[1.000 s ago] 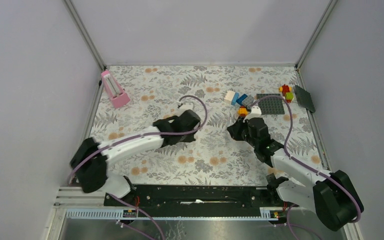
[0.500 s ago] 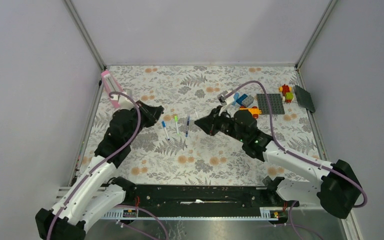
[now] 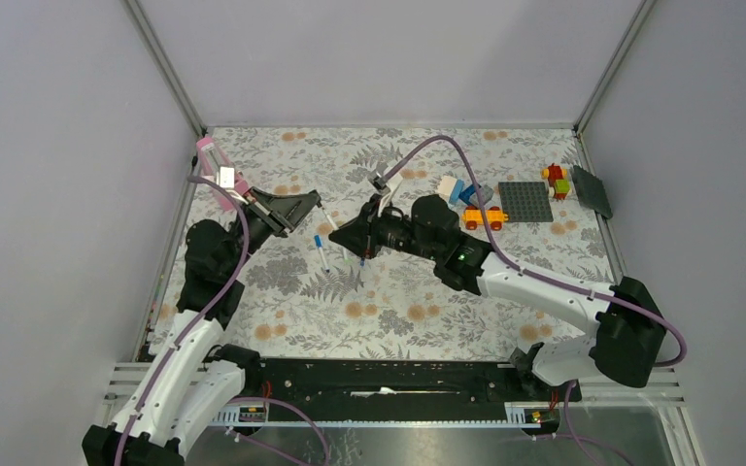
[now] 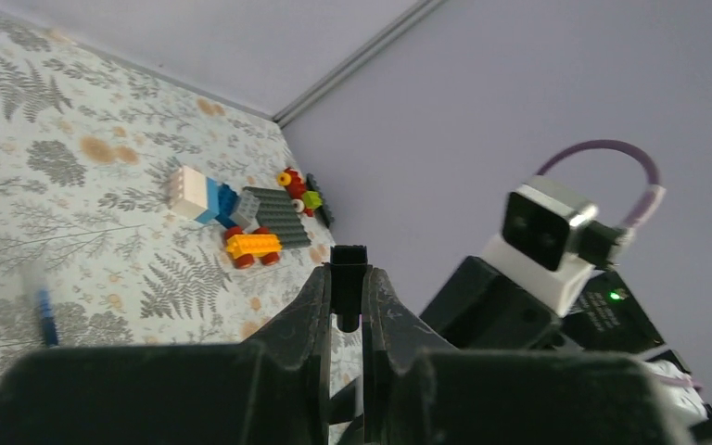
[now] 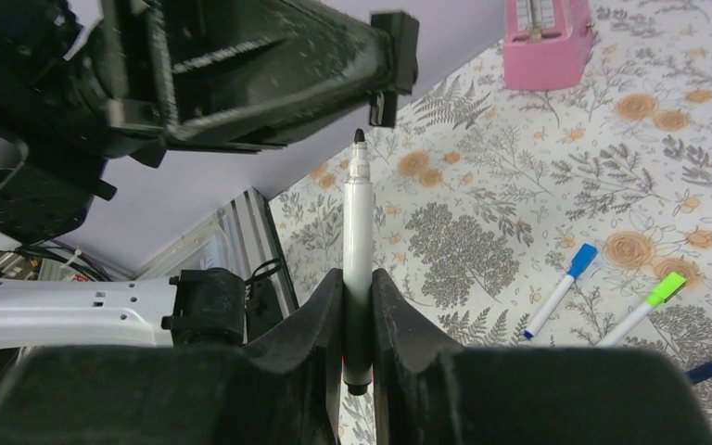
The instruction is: Insert the pens into the pen caps
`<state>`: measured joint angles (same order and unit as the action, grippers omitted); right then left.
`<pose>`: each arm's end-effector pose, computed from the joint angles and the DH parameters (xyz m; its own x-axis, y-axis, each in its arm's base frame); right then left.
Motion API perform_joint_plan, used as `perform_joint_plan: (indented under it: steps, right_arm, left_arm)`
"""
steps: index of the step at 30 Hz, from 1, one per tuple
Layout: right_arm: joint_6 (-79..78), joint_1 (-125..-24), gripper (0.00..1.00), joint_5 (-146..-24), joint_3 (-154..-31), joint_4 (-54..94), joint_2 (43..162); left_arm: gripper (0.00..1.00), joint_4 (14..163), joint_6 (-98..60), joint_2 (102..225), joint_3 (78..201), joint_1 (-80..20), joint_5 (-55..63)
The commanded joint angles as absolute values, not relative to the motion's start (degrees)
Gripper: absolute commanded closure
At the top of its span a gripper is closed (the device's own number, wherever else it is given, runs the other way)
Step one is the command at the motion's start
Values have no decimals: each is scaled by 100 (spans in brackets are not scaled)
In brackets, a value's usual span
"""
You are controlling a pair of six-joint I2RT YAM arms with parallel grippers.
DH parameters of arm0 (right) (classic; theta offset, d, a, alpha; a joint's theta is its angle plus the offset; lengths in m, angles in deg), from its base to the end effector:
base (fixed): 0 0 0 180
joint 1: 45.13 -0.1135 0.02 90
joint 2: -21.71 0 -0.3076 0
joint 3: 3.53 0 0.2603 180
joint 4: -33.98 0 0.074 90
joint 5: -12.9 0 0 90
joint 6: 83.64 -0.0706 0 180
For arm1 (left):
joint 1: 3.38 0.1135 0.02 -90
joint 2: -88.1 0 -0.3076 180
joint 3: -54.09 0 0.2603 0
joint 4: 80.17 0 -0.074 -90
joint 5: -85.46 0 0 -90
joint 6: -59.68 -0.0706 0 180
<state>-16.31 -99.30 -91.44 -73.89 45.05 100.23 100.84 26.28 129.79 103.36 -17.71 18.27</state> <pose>0.1958 0.3010 0.3852 -0.3311 0.1793 -0.9264 -0.8699 0.3224 0.3733 0.1733 -0.0725 0.3732 -0.4209 -0.6868 -0.5926 0.4509 0.4086 -0.7936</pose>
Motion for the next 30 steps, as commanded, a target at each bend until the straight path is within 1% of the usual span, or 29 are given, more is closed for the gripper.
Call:
perform_joint_plan:
  steps: [1,15,30]
  right_arm:
    - [-1477,-10105,100,-9165,-7767,4413,10167]
    - [-1481,-10203,100,-8996,-7776,4447,10150]
    - [-1428,-10253,100,-8925,-7811,4456,10115]
  left_arm:
    - [100,10822,2878,12823,10325,-1735,2257]
    - [100,9927,2229,12442,10503,-1735,1927]
    - [100,9787,2161,12365,10479,-1733,1976]
